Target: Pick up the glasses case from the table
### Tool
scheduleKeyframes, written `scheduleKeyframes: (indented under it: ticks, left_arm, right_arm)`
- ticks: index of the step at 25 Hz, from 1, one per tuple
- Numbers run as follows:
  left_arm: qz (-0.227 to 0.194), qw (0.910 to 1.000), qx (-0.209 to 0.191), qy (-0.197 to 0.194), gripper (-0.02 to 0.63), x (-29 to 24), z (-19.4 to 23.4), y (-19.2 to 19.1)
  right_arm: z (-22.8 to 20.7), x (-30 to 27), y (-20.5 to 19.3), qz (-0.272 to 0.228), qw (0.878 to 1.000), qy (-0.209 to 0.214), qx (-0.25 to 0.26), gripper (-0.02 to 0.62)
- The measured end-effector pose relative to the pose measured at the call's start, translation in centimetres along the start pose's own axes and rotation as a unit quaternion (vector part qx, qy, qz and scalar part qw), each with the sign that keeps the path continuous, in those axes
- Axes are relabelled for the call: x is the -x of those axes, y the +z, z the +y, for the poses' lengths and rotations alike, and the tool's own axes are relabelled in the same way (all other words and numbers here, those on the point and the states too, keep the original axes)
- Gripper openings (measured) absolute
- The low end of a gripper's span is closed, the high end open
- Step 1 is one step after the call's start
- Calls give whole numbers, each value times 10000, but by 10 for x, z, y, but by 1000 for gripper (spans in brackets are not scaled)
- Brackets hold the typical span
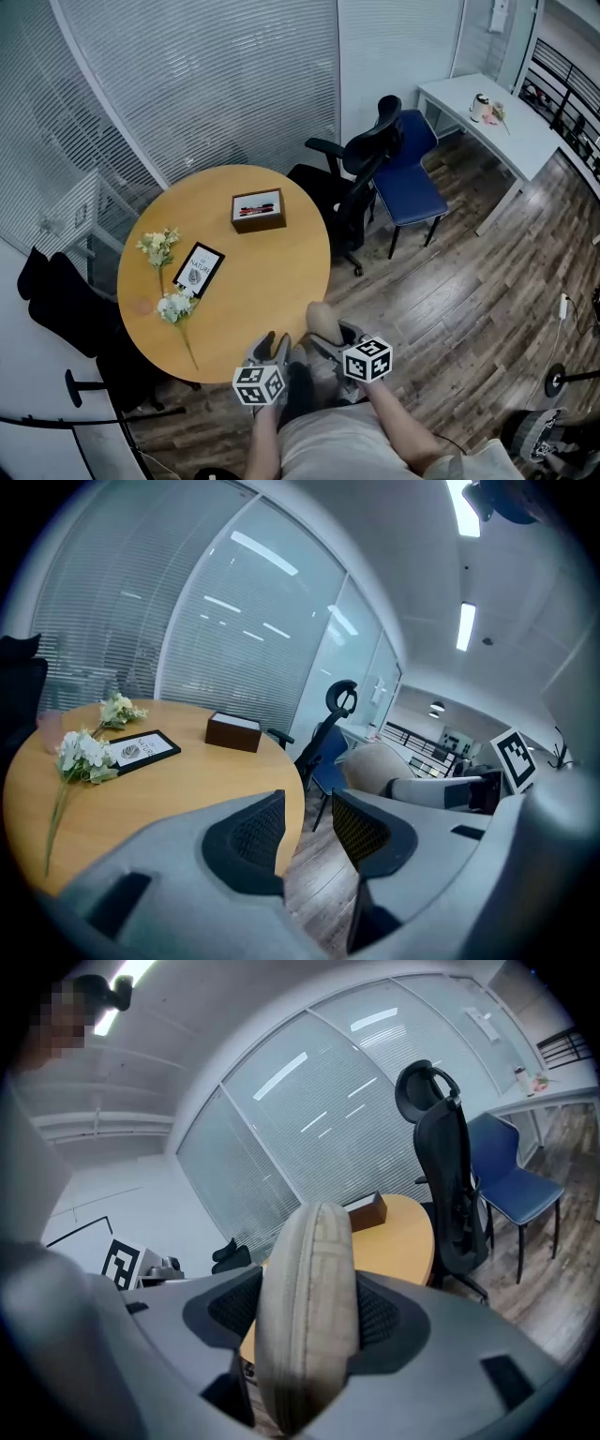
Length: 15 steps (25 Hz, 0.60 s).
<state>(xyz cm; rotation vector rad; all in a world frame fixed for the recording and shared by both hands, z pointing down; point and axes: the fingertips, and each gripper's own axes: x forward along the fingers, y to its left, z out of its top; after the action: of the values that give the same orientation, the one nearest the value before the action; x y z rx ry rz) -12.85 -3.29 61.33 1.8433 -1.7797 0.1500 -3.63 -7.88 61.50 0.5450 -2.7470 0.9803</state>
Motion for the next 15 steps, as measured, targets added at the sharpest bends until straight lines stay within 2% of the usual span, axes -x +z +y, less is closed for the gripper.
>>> scheduleKeyframes:
  ticks: [15]
  left_arm:
    - [-136,9993,185,285,150,32,-3,-28]
  right_arm:
    - [21,16,-17,56,9994,307,177,275]
